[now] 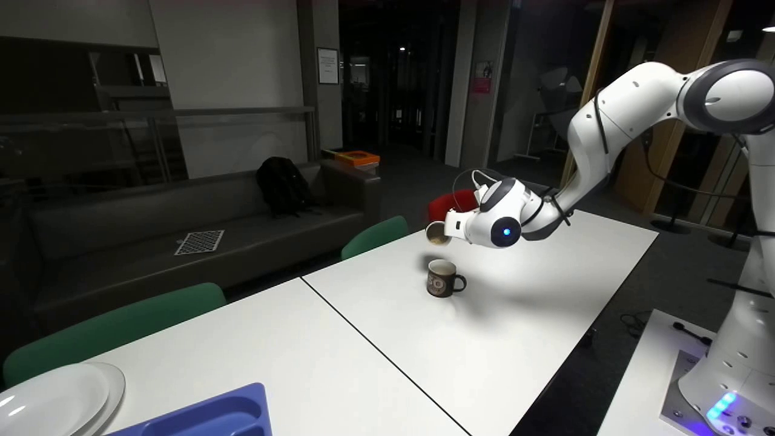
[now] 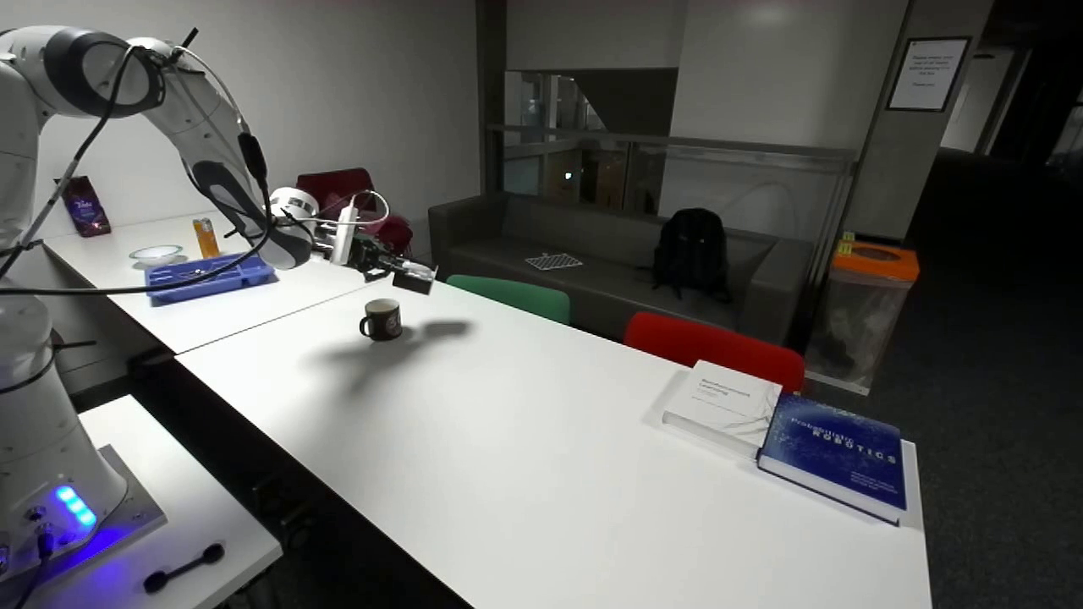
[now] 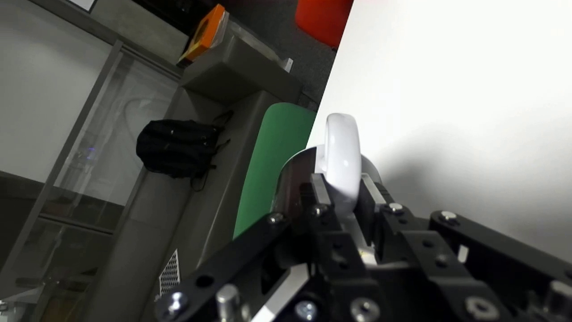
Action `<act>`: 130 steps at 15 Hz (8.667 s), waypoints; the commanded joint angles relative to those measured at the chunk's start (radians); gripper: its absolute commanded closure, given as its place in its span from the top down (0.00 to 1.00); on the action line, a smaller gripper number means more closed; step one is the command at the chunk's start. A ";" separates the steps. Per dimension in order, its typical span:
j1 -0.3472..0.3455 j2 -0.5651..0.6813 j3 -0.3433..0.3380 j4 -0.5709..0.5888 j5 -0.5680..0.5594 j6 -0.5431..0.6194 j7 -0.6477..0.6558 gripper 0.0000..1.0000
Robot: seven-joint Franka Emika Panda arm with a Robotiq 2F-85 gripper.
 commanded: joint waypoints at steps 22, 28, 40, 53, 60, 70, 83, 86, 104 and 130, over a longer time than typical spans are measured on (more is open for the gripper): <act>-0.061 -0.002 0.059 -0.041 -0.203 -0.008 -0.005 0.20; -0.065 -0.003 0.060 -0.041 -0.202 -0.008 -0.005 0.20; -0.065 0.016 0.065 -0.046 -0.192 -0.026 -0.019 0.05; -0.029 -0.044 0.104 -0.131 -0.116 -0.209 -0.025 0.05; -0.017 -0.043 0.119 -0.162 -0.135 -0.298 -0.037 0.05; 0.022 -0.030 0.132 -0.170 -0.134 -0.406 -0.108 0.05; 0.054 -0.010 0.143 -0.166 -0.141 -0.498 -0.178 0.05; 0.055 -0.009 0.143 -0.172 -0.141 -0.508 -0.181 0.05; 0.076 0.005 0.145 -0.183 -0.139 -0.609 -0.237 0.05; 0.093 0.010 0.165 -0.153 -0.077 -0.675 -0.381 0.05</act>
